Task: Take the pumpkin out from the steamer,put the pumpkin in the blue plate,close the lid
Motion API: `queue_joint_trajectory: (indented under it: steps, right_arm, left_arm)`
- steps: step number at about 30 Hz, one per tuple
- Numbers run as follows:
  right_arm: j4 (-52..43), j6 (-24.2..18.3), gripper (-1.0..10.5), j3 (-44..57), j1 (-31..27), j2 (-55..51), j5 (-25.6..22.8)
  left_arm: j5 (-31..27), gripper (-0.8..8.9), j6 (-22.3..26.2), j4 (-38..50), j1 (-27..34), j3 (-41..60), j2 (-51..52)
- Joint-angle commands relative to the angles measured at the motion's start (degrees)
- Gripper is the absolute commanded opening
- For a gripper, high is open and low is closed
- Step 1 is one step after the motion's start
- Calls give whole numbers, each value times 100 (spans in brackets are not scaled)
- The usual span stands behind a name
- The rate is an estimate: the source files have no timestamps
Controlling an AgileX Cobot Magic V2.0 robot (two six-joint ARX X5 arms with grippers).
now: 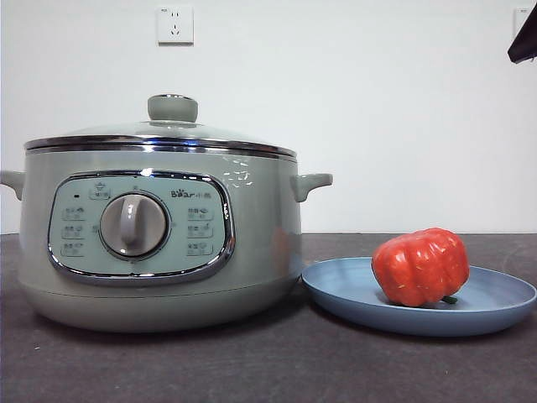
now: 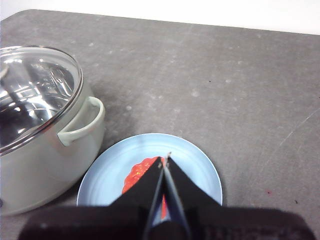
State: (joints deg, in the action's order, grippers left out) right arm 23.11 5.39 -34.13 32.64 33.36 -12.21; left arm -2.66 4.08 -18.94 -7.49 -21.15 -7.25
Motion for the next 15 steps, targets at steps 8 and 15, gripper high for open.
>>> queue_joint_trajectory:
  steps: [8, 15]
  right_arm:
    - [-24, 59, -16, 63, 4, -4, -15]
    - [-11, 59, -16, 63, 4, -4, -15]
  left_arm:
    - [935, -3, -20, 262, 686, 1377, 723]
    - [1058, -3, -295, 431, 1021, 1781, 719]
